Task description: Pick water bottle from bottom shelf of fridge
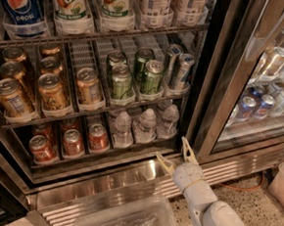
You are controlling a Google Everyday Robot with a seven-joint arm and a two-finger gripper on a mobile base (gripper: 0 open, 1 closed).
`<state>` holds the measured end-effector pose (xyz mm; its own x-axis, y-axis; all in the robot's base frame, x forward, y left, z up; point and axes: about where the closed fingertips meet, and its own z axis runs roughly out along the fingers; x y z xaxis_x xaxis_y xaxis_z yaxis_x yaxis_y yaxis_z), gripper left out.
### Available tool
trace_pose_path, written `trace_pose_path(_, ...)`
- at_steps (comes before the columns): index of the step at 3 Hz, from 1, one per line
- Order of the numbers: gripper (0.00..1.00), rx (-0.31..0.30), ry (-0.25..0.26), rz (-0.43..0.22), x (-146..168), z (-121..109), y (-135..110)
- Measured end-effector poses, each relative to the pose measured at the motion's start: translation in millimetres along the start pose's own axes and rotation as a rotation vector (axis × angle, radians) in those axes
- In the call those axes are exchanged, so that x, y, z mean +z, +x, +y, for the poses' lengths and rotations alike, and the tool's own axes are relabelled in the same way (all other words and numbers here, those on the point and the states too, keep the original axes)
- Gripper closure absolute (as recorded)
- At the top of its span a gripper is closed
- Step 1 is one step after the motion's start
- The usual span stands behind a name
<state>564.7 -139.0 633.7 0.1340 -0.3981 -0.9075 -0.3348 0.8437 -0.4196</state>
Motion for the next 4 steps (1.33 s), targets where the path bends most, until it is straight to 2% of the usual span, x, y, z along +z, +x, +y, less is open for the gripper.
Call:
trace_pose_path(1, 0.37, 0.008, 0.024, -0.002, 10.4, -11.3, 7.4)
trace_pose_path(2, 0.45, 0.028, 0.030, -0.007, 21.1, -18.9, 14.7)
trace_pose_path(4, 0.45, 0.053, 0.037, -0.034, 46.9, -28.5, 18.8)
